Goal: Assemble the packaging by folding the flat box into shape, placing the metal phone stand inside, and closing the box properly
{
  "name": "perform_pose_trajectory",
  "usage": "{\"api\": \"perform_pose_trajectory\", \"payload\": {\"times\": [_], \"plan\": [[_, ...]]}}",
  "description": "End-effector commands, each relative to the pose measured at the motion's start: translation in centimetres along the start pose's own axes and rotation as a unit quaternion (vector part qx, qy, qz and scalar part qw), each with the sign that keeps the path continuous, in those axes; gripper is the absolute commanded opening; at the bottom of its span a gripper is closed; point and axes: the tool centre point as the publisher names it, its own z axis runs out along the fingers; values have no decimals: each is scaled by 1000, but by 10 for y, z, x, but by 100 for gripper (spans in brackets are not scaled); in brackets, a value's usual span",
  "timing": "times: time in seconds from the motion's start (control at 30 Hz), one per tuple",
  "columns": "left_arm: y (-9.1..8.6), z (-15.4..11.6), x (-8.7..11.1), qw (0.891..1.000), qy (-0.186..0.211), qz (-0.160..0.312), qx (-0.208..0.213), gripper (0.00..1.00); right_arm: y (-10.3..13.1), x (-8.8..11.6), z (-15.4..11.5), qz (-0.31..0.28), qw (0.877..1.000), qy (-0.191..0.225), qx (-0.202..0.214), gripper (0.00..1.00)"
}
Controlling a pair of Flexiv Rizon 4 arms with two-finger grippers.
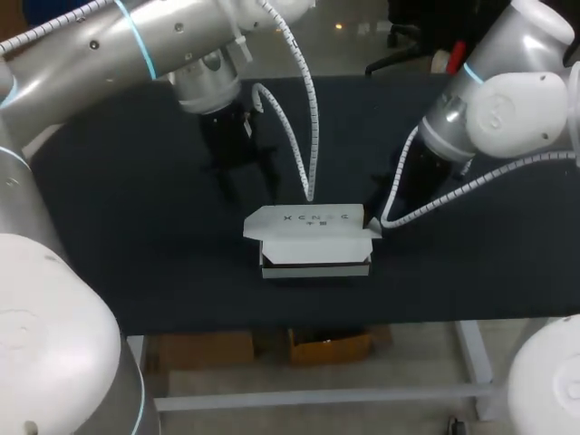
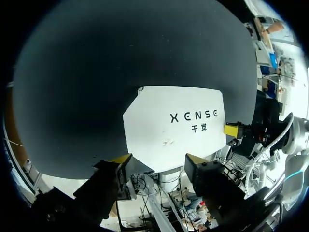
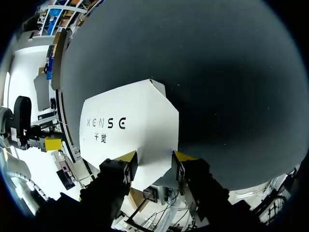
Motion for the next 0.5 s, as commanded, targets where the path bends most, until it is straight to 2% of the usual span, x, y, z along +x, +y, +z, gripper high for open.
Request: {"api": "perform_pose_trajectory", "payload": {"times": [0.03, 0.1, 0.17, 0.3, 0.5], "plan": [[-5, 6, -2, 1000, 3, 4, -5, 58, -4, -1, 0, 0, 1000, 0, -8, 44], [-6, 10, -2, 1000, 3, 4, -3, 58, -4, 0, 0, -1, 1000, 1, -11, 44], [-6, 14, -2, 1000, 4, 4, 0, 50, -4, 0, -1, -1, 1000, 1, -13, 44], [-6, 23, -4, 1000, 10, 10, 8, 53, -3, 0, -1, 0, 1000, 3, -20, 44], [-6, 33, -5, 1000, 9, 11, 14, 53, -3, -1, 0, 1, 1000, 4, -26, 43]]}}
